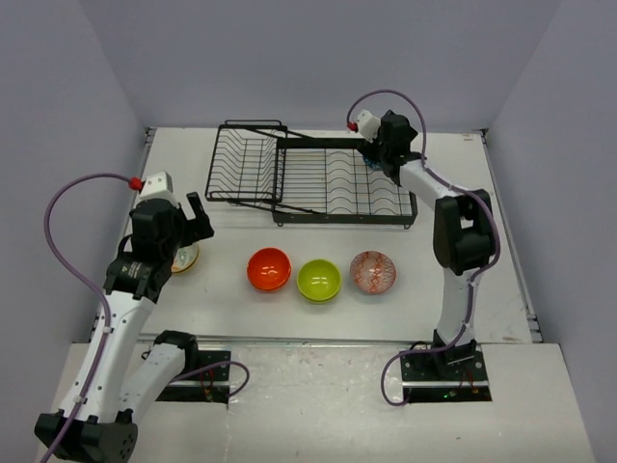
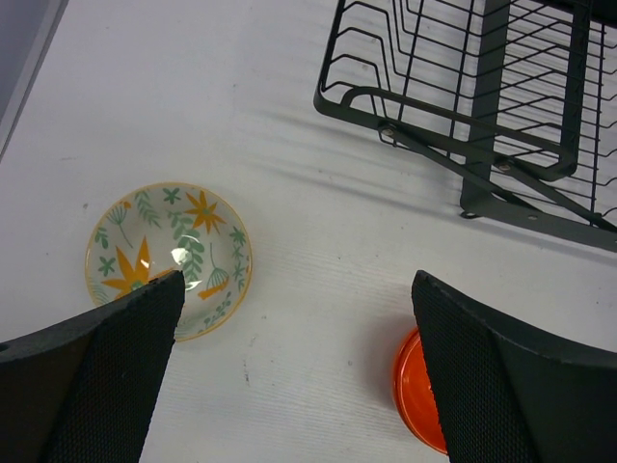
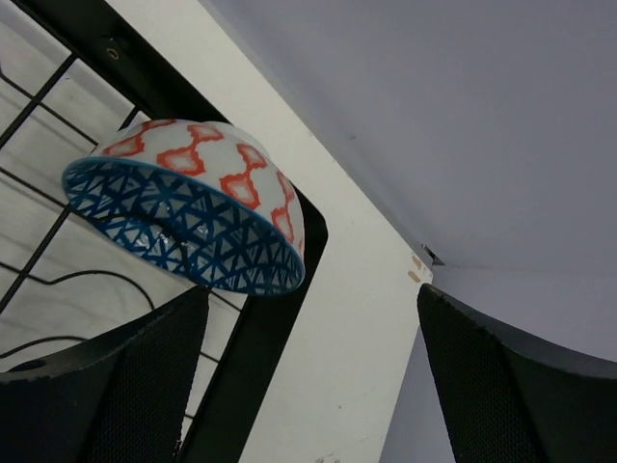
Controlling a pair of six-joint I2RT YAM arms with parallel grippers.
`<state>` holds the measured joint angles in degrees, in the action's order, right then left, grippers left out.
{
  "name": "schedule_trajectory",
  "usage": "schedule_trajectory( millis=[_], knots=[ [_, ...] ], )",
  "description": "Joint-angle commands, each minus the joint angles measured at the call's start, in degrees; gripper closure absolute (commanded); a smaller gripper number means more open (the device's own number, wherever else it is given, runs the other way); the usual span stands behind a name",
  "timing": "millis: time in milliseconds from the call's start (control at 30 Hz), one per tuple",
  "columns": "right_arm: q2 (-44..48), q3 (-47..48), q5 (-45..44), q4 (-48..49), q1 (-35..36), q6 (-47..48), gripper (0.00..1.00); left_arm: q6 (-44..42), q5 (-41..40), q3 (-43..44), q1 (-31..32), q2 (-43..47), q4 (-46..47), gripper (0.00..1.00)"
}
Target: Unload the bowls from the dish rack
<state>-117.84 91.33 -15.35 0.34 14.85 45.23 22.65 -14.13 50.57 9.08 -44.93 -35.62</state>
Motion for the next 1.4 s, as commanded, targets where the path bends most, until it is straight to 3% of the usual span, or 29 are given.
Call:
schedule_trajectory(
  millis=[0, 167, 333, 433, 567, 600, 667, 833, 1067, 1367],
  knots=[
    [-2.7, 4.0, -0.3, 8.1, -0.3, 7.9, 0.13, -2.1, 2.9, -0.6, 0.1, -0.2, 2.7, 0.00],
    [-7.8, 3.6, -0.5, 17.0, -0.3, 13.5, 0.34, -2.4, 4.2, -0.7, 0.1, -0.2, 3.4, 0.00],
    [-10.3, 2.9, -0.4, 23.7, -0.4, 16.7, 0.47, -2.6, 5.3, -0.9, 0.1, -0.4, 3.7, 0.00],
    [-11.3, 2.0, -0.5, 26.8, -0.3, 18.5, 0.68, -2.6, 5.9, -1.0, 0.1, -0.5, 4.0, 0.00],
    [-12.1, 0.8, -0.6, 26.5, -0.3, 17.3, 0.81, -2.8, 7.2, -1.6, 0.1, -0.5, 4.6, 0.00],
    [-12.4, 0.4, -1.0, 27.6, -0.3, 17.4, 0.91, -2.8, 7.5, -1.6, 0.1, -0.5, 4.8, 0.00],
    [-12.8, -0.3, -1.4, 28.5, -0.3, 17.4, 1.00, -2.9, 8.0, -1.9, 0.1, -0.5, 4.8, 0.00],
    [-13.5, -2.6, -4.7, 35.1, -0.3, 17.0, 1.00, -2.7, 8.2, -2.2, 0.1, 0.3, 5.0, 0.00],
    [-14.2, -6.6, -9.7, 58.4, 0.6, 20.3, 1.00, -2.7, 8.7, -2.6, 0.1, 0.5, 5.3, 0.00],
    [-13.8, -8.2, -12.3, 77.8, 2.3, 24.4, 1.00, -2.8, 9.1, -2.8, 0.1, 0.6, 5.4, 0.00]
  ],
)
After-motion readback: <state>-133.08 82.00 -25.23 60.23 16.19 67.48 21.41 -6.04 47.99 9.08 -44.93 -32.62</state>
